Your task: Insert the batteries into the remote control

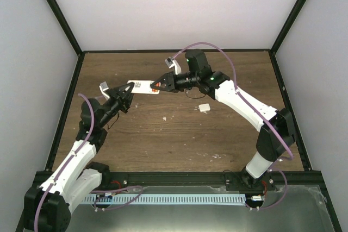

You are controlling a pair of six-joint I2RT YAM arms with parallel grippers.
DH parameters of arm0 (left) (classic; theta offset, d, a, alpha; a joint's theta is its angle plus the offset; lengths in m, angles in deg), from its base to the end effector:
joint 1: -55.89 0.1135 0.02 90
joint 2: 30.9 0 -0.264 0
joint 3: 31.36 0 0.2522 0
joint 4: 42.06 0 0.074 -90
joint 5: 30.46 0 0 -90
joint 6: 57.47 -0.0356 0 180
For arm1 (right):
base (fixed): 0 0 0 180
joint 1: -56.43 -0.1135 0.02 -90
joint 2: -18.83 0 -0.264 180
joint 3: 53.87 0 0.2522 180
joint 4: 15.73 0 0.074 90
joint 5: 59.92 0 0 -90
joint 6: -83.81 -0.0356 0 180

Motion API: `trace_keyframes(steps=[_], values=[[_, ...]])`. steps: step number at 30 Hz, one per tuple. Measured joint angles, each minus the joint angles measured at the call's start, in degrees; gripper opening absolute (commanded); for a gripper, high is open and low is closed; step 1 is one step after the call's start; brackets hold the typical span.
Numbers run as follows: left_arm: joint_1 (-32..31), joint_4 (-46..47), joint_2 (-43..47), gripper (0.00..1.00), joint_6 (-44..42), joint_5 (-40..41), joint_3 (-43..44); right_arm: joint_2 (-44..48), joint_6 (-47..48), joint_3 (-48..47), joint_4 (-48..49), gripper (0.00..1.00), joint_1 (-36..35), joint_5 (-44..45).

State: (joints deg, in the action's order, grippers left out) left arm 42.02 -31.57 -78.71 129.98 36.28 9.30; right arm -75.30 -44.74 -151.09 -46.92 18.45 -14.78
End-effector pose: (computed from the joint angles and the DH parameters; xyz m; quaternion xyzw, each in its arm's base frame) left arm 0.1903 -0.0615 0.2839 -0.3386 0.5988 -0.6663 0.2877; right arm 0.2828 0.2526 0.3437 -0.1923 0.7937 0.5513 0.1706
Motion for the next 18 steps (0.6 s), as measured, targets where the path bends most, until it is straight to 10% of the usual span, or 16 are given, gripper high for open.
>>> trace_keyframes(steps=[18], values=[[-0.33, 3.93, 0.24, 0.00, -3.61, -0.35, -1.53, 6.23, 2.95, 4.26, -0.17, 0.63, 4.98, 3.54]])
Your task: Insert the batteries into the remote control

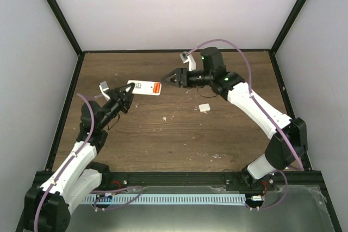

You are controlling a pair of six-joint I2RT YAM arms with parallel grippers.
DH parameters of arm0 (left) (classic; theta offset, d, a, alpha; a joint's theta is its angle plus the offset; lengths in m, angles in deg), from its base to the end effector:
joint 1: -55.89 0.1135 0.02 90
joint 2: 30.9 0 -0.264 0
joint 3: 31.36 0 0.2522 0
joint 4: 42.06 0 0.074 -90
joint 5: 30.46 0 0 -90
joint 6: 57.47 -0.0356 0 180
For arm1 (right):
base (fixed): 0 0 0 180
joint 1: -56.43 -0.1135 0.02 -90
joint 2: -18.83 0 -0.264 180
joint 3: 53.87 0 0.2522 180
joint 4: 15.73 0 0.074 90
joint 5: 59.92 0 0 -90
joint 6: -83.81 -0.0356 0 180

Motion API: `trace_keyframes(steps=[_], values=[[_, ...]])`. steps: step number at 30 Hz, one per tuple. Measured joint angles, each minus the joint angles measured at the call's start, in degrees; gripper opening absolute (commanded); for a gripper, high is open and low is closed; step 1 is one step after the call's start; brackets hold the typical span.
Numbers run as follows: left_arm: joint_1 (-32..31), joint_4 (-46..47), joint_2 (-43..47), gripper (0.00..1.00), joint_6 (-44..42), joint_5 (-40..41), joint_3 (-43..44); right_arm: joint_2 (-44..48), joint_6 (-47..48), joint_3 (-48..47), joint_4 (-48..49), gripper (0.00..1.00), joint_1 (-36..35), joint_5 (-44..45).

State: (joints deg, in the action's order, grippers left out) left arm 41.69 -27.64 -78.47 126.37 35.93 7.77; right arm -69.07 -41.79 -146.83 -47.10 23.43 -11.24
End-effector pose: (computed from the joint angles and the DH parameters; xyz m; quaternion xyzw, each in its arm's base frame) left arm 0.1879 -0.0622 0.2825 -0.3028 0.6005 -0.6690 0.3165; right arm 0.2823 0.2113 0.3549 -0.1681 0.7989 0.5258 0.2389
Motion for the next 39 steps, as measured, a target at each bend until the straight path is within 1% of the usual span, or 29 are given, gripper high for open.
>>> trace_keyframes(steps=[2, 5, 9, 12, 15, 18, 21, 25, 28, 34, 39], values=[[0.00, -0.28, 0.46, 0.00, -2.47, -0.02, -0.55, 1.51, 1.44, 0.20, -1.38, 0.66, 2.01, 1.31], [0.00, -1.86, 0.94, 0.00, -8.02, -0.09, -0.85, 3.78, 4.26, 0.83, -4.42, 0.67, 5.16, 4.74], [0.04, -4.20, 0.07, 0.00, -17.22, -1.99, -0.83, 5.44, 9.22, 2.38, -11.23, 0.68, 8.61, 14.23], [0.04, -4.94, -3.32, 0.00, -23.61, -4.66, -0.83, 4.57, 12.83, 3.13, -16.74, 0.68, 10.03, 22.25], [0.07, -3.54, -7.23, 0.00, -26.93, -7.48, -0.92, 2.93, 16.41, 4.42, -20.72, 0.70, 10.71, 29.68], [0.04, -0.09, -11.93, 0.00, -29.46, -10.60, -1.53, 1.09, 19.06, 6.10, -22.14, 0.72, 11.10, 33.90], [0.04, 3.15, -16.13, 0.00, -32.28, -12.48, -2.78, -1.36, 21.38, 8.07, -22.71, 0.74, 11.28, 36.54], [0.04, 6.45, -19.58, 0.00, -35.39, -13.07, -4.83, -5.77, 23.65, 9.03, -23.10, 0.76, 11.52, 38.62], [0.04, 10.40, -23.15, 0.00, -36.24, -13.64, -5.68, -8.44, 24.98, 9.20, -22.71, 0.78, 11.54, 39.43], [-0.61, 20.09, -34.88, 0.00, -37.51, -16.59, -5.22, -11.82, 27.10, 9.40, -21.62, 0.79, 11.54, 39.91], [-2.03, 28.02, -45.03, 0.00, -37.05, -18.16, -4.61, -12.83, 28.06, 10.38, -20.59, 0.79, 11.56, 39.87]])
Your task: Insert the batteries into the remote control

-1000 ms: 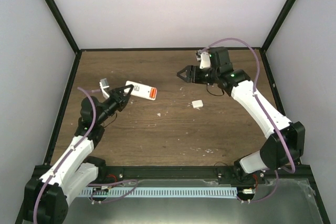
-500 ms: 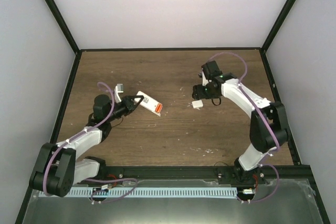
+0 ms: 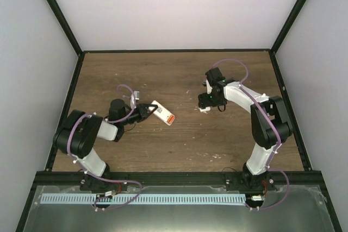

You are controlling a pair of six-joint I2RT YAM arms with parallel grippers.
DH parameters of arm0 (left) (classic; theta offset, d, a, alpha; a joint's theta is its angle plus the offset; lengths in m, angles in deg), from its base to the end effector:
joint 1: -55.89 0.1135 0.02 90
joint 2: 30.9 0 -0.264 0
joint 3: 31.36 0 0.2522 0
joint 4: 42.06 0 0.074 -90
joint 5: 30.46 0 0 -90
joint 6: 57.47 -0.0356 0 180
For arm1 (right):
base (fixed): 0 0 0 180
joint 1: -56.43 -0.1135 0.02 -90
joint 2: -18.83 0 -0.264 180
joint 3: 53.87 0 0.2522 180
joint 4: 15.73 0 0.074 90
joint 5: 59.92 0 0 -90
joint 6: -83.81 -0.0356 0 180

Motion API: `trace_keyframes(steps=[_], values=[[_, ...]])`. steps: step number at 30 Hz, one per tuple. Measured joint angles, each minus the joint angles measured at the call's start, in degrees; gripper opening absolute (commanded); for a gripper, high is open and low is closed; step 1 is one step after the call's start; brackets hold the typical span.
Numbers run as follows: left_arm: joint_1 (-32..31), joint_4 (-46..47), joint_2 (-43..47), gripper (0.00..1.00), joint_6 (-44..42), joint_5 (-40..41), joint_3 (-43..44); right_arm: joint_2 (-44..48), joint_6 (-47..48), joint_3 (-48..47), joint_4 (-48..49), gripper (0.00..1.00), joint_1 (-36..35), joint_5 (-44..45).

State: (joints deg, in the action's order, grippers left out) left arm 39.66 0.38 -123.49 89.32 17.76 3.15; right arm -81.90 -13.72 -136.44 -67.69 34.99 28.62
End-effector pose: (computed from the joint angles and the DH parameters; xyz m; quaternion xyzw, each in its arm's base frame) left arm 0.2450 -0.0960 0.1361 -0.0559 0.7729 -0.5643 0.2848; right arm 0.3218 0.1273 0.1912 -0.1214 0.9774 0.0553 0.1640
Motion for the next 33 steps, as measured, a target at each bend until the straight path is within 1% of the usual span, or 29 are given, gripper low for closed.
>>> trace_keyframes(steps=[5, 8, 12, 18, 22, 33], values=[[-1.31, 8.55, -8.15, 0.00, 2.08, 0.52, 0.83, -1.86, 0.72, 0.37, 1.11, 0.79, 0.07, -0.48], [-1.84, 11.89, -12.72, 0.00, 3.28, 1.16, 1.92, -3.43, 1.16, 0.37, 1.64, 0.79, 0.22, -0.96], [-2.51, 13.62, -16.17, 0.00, 3.89, 2.10, 3.58, -4.94, 1.70, 0.37, 1.95, 0.79, 0.35, -1.49], [-2.69, 14.36, -17.97, 0.00, 3.93, 2.71, 6.10, -6.29, 2.56, 0.28, 2.56, 0.77, 0.35, -1.51], [-2.69, 14.51, -19.93, 0.00, 3.93, 2.71, 7.13, -6.47, 2.99, 0.20, 2.62, 0.71, 0.35, -1.22], [-2.69, 15.04, -21.79, 0.00, 2.95, 1.92, 8.17, -6.95, 4.72, -0.13, 3.15, 0.46, 0.42, -1.27]])
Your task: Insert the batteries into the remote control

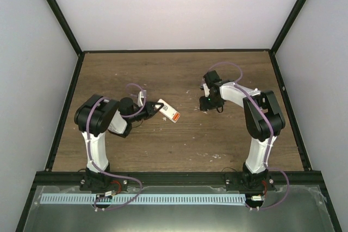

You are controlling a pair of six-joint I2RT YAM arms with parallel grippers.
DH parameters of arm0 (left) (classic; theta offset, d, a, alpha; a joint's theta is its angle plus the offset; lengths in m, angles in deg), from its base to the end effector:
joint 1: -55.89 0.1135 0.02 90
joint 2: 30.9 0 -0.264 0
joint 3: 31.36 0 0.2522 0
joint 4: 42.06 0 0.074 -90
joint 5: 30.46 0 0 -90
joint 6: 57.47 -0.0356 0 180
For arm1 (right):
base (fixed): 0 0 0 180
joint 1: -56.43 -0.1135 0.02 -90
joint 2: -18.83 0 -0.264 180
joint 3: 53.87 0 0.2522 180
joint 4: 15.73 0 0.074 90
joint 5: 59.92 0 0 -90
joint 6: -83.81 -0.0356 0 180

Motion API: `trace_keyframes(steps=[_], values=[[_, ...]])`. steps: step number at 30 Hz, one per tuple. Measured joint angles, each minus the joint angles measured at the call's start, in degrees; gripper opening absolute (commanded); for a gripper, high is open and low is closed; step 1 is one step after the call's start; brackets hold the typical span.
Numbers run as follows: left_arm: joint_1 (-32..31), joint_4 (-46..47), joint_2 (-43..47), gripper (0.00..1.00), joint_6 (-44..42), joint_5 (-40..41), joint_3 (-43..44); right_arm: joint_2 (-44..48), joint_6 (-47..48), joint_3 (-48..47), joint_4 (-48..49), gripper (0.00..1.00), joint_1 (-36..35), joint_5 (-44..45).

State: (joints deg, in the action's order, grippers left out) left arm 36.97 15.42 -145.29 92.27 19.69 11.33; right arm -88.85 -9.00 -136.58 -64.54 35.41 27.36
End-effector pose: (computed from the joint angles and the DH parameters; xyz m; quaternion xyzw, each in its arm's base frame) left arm 0.2825 -0.1209 0.0896 -0.0626 0.7684 -0.5740 0.2762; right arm 0.3349 0.1305 0.1534 -0.1599 0.9767 0.0521 0.1331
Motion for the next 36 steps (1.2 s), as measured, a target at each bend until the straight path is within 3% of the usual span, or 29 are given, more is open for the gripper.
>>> trace_keyframes(steps=[9, 16, 28, 36], values=[[-0.04, 0.20, -0.52, 0.00, -1.40, -1.46, 0.59, 0.50, 3.39, 0.46, 1.22, 0.41, 0.11, -4.85], [-0.79, -1.16, -0.61, 0.00, -3.21, -3.39, 1.70, 6.05, 7.58, 2.45, 3.43, 0.39, -0.85, -12.33], [-1.84, -3.67, -0.66, 0.00, -4.74, -4.94, 3.37, 9.18, 14.21, 5.42, 7.87, 0.40, -9.70, -18.93], [-1.95, -4.15, -0.66, 0.00, -4.96, -5.29, 3.65, 9.16, 16.31, 5.60, 8.17, 0.40, -11.58, -19.98]])
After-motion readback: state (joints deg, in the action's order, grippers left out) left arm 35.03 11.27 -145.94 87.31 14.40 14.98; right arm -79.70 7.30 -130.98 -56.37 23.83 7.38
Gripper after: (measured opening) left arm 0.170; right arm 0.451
